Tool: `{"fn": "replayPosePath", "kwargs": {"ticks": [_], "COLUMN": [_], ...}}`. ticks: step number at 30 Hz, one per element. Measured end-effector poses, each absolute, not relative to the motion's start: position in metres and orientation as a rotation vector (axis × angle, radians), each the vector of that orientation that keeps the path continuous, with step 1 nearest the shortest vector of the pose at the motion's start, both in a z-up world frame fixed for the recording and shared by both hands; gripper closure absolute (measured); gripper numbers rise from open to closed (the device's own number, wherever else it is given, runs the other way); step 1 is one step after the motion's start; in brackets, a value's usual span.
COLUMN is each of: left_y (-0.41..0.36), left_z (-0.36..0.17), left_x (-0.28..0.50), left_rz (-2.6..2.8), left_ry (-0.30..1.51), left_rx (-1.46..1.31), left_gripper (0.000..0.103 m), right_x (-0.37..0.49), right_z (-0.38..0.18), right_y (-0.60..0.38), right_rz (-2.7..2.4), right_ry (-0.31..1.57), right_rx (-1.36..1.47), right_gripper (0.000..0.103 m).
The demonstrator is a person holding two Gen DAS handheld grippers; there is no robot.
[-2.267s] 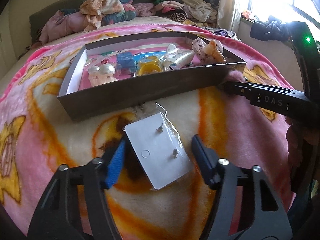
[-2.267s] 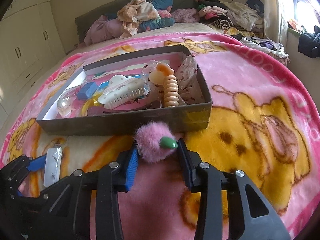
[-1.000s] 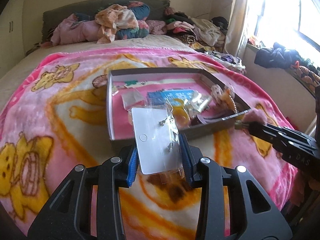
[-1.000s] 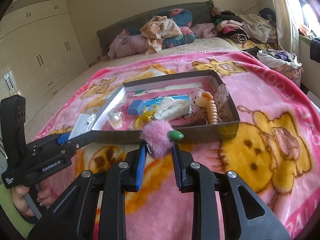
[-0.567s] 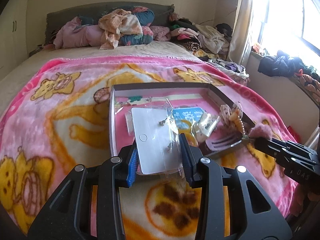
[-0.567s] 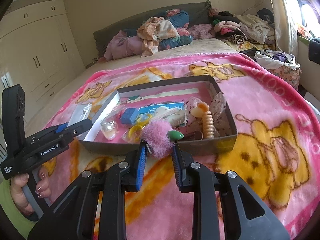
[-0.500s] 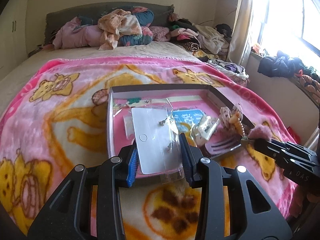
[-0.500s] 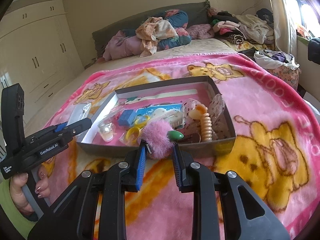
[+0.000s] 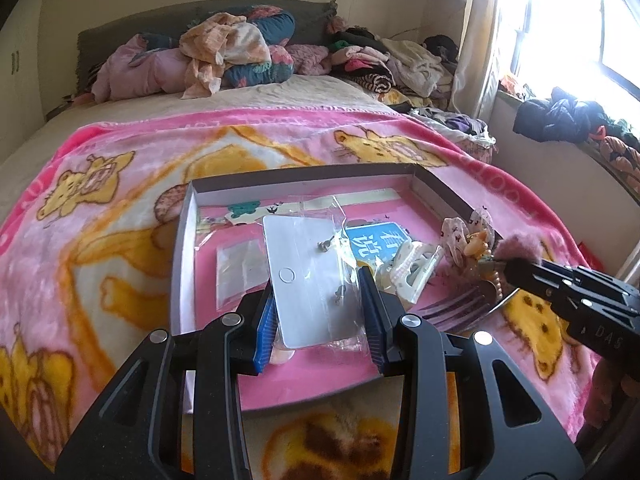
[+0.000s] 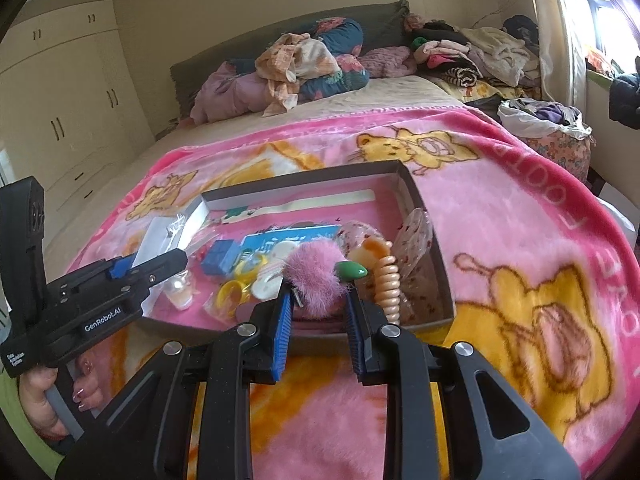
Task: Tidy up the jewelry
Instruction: 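Drop the earring card into the box from left tool while right tool drops pompom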
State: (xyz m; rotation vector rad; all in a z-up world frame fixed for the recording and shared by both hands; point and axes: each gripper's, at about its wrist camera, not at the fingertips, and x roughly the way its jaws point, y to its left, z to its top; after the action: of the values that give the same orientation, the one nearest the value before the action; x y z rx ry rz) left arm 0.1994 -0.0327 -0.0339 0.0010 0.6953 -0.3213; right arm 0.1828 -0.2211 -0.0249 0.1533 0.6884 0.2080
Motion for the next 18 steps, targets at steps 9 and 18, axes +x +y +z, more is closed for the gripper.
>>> {"fn": "replayPosePath", "kwargs": {"ticks": [9, 18], "left_y": [-0.042, -0.045], "left_z": [-0.044, -0.051], "left_x": [0.211, 0.220], "left_rz": [-0.320, -0.314], "left_ry": [0.719, 0.740], "left_rx": [0.019, 0.027], "left_gripper": [0.074, 0.074], "right_x": [0.196, 0.198], "right_z": [-0.034, -0.043], "right_y": [-0.228, -0.221], "right_rz": [0.196, 0.230], "right_ry": [0.714, 0.736], "right_rx": [0.139, 0.121], "right_gripper": [0.079, 0.079]}}
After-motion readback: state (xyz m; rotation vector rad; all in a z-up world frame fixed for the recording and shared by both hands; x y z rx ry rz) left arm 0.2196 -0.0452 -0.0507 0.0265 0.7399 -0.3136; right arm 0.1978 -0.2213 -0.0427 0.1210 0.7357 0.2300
